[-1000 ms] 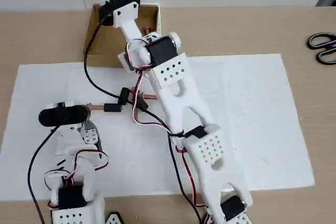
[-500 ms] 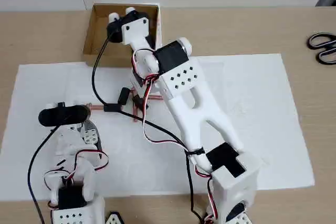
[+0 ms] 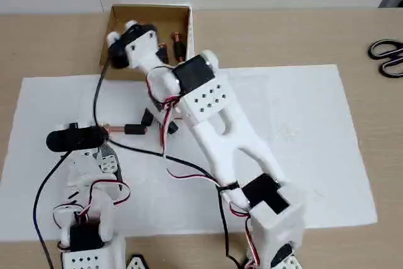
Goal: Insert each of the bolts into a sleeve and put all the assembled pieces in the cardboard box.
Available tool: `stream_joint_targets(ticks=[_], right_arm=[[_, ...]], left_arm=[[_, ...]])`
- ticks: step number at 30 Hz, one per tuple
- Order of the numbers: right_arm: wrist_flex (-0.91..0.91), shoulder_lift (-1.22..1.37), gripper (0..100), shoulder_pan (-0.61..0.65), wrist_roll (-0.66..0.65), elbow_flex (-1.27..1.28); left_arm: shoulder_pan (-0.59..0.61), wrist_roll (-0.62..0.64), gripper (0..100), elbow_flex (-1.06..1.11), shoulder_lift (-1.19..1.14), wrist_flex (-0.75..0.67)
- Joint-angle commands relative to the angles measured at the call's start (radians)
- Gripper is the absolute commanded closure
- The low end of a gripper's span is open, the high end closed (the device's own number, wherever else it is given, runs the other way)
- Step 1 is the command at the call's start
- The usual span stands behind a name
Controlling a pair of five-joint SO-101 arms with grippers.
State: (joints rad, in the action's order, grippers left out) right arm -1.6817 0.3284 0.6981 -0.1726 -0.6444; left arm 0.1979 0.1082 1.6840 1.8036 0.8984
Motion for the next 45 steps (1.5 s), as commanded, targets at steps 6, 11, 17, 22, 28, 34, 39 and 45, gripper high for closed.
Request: stream_joint_targets(ticks=[6,11,17,22,28,34,39,45], right_arm=[[0.005,0.128,80.0,0.022,-0.034,-0.003],[0.008,0.147,80.0,0.025,-0.028,-0.005],[0.048,0.150,80.0,0.021,-0.028,-0.005],[0.088,0.151,80.0,0.021,-0.032,-0.005],[0.088,0.208,80.0,0.021,-0.028,-0.003],[0.159,0.271,80.0,-0.002,-0.028,-0.008],[0.182,0.275,80.0,-0.004,-0.028,-0.008],[0.186,0.317,80.1,-0.050,-0.026,-0.006]], left_arm=[[0.005,0.002,99,-0.004,0.009,-0.011],[0.005,0.002,99,-0.004,0.009,-0.011],[0.005,0.002,99,-0.004,0.009,-0.011],[0.008,0.002,99,-0.004,0.009,-0.011],[0.003,-0.028,99,-0.004,0.009,-0.008],[-0.008,-0.048,99,-0.005,0.009,0.006],[-0.008,-0.048,99,-0.005,0.009,0.005],[-0.008,-0.048,99,-0.005,0.009,0.005]])
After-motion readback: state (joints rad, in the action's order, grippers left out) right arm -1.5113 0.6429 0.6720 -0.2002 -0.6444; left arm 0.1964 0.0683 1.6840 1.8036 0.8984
